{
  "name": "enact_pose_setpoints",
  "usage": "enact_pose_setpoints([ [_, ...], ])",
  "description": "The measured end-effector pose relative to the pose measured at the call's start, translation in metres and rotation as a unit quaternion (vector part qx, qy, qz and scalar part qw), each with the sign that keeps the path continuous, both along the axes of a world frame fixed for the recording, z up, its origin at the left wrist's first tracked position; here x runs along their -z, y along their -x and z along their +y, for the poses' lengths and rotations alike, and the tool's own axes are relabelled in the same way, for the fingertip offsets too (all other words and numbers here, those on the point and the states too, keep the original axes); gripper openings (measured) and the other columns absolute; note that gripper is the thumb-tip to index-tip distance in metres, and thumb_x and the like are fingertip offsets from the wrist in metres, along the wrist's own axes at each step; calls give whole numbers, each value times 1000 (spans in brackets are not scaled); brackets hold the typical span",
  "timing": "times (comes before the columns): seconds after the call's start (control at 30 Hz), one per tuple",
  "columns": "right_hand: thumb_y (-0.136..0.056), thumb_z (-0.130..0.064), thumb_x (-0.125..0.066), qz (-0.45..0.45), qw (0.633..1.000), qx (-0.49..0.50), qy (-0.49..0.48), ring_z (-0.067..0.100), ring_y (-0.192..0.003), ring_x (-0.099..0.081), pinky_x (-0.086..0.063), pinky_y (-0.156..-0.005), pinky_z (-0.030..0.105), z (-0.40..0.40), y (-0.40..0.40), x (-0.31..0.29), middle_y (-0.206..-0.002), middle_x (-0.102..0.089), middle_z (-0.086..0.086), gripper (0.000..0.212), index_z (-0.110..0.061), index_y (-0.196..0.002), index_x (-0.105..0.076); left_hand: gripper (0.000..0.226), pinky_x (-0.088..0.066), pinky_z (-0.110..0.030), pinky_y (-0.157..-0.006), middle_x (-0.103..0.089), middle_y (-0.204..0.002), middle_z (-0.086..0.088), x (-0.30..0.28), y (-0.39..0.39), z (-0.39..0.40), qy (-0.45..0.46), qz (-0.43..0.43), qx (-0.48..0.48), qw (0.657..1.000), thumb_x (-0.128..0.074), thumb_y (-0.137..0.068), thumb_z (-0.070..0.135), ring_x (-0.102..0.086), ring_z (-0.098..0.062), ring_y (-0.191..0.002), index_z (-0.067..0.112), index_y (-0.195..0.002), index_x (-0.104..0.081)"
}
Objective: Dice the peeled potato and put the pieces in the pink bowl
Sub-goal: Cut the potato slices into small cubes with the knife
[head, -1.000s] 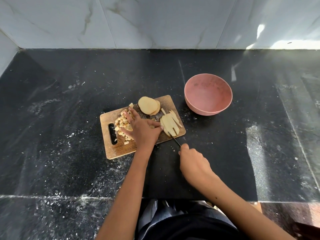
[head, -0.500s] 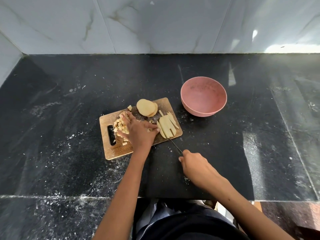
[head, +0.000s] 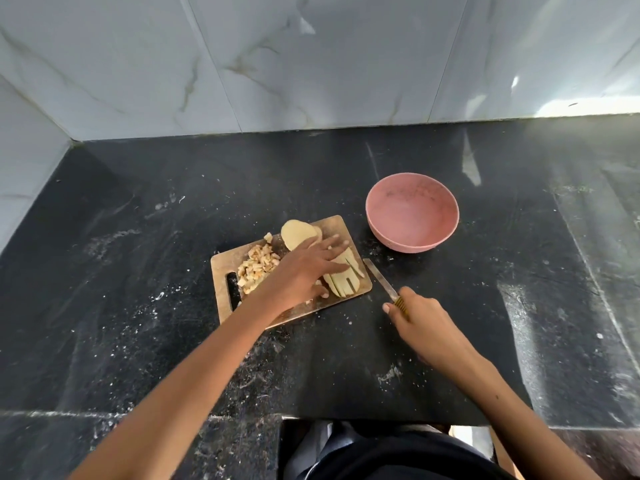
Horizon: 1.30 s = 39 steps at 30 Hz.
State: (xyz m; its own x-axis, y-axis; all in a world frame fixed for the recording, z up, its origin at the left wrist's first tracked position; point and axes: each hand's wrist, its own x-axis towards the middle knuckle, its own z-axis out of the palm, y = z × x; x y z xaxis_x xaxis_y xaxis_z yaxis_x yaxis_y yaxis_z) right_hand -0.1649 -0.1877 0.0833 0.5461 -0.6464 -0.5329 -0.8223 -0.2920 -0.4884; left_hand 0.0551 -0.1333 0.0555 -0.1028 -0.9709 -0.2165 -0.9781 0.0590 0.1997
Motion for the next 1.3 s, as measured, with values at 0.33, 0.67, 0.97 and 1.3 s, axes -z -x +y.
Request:
enact_pose_setpoints([
  [0.33,-101,-35,-41,-30,999,33,17,12,-57,-52,-38,-48,24,-13,8,4,-76,-53,1,27,-24,-78,-34,64,-26,-36,-114,-40,-150,6,-10,-4,-54,-125,-49,174,975,-73,-82,29,-35,-15,-139,28,-141,-47],
  [0.67,-100,-38,-42,-44,998,38,10,13,-64,-57,-48,-56,28,-19,7,13,-79,-55,-1,20,-18,-95,-43,52,-38,-33,-104,-63,-129,2,-3,-6,-49,-90,27,74,993,-77,-78,37,-54,-16,-122,22,-126,-64],
  [0.97,-97,-35,-51,-88,992,34,78,19,-72,-60,-52,-67,39,-23,-17,21,-83,-61,2,20,-16,-98,-47,57,-40,-29,-100,-65,-126,1,8,26,-14,21,77,-200,976,-75,-76,46,-57,-15,-116,18,-124,-64],
  [1.3,-88,-15,-67,-222,965,113,78,16,-69,-62,-55,-66,43,-34,-54,35,-82,-63,-5,14,-19,-84,-54,42,-11,-39,-116,-55,-138,-1,14,34,18,183,98,-334,919,-77,-73,41,-41,-17,-136,23,-110,-72],
])
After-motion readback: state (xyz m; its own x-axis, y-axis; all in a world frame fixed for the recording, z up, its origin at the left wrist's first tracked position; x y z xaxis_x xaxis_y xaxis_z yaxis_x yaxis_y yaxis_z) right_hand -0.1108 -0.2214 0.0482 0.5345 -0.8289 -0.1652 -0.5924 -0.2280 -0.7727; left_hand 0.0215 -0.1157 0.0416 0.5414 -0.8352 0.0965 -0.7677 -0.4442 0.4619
